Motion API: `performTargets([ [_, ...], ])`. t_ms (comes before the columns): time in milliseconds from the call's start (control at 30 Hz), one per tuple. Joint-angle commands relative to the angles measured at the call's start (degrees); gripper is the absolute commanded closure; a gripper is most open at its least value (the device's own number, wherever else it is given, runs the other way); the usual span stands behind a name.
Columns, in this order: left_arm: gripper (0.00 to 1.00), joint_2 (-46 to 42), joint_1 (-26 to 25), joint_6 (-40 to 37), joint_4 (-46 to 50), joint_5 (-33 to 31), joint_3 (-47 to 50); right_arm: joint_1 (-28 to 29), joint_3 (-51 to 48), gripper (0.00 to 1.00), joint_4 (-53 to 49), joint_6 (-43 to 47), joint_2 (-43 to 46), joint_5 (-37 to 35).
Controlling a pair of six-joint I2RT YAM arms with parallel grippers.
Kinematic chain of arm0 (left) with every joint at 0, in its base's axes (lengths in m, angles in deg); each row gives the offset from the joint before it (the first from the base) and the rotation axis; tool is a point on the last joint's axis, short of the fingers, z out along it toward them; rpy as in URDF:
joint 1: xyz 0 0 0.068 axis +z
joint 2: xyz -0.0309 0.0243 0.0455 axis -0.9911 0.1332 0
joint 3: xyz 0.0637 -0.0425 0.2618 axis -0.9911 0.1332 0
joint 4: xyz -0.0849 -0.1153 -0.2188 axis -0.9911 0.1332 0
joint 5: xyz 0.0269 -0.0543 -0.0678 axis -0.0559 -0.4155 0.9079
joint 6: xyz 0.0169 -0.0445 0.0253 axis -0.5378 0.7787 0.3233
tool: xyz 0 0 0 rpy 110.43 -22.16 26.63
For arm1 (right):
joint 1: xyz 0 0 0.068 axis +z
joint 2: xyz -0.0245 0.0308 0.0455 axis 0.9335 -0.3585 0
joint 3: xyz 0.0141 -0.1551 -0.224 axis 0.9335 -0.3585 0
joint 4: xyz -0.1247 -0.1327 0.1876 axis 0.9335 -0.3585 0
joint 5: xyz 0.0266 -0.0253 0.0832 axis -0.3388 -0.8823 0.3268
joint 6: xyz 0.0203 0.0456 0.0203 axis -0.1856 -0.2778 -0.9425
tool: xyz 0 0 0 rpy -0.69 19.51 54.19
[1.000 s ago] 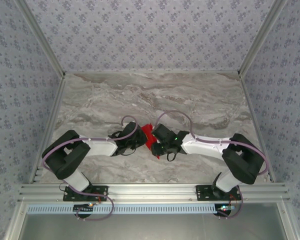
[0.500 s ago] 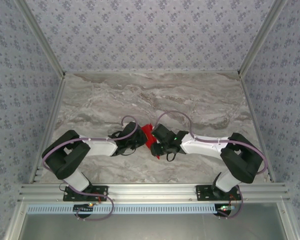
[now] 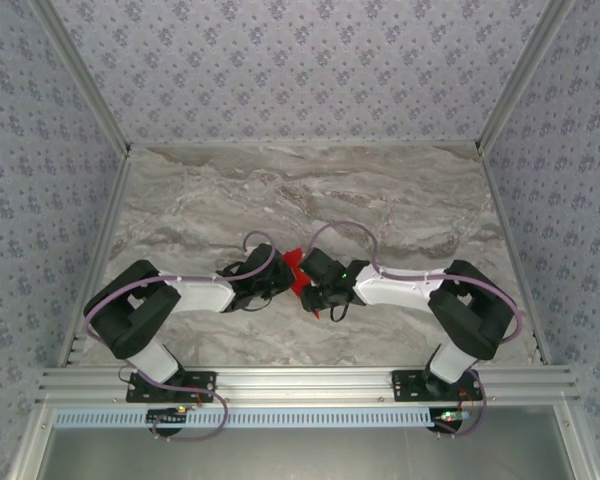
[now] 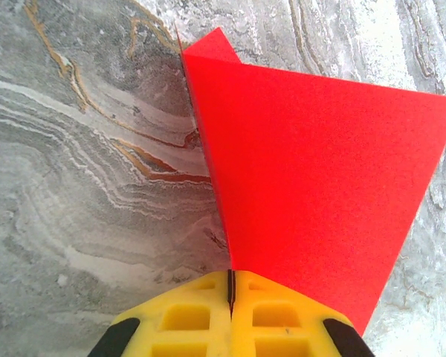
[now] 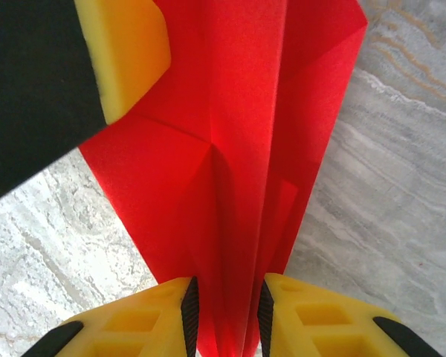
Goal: Fold a paper plane with a square sheet of paper (pick it up from the middle)
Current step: Move a paper plane to the center of the table.
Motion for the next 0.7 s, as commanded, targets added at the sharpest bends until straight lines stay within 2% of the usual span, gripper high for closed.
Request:
performTargets([
  [0,1.00,-0.42,0.32,0.59,-0.50,0.32,-0.41,-0.12,1.17,0.68,-1.44,-0.51,2.34,-2.75],
  [133,1.00,-0.38,0.34,0.54,-0.48,0.20,-0.44,-0.15,0.32,0.65,-1.56,-0.47,5.53,-2.29],
  [667,1.00,-0.45,0.29,0.45,-0.30,0.19,-0.72,-0.51,2.56,0.61,-2.40,-0.38,0.75,-3.15],
])
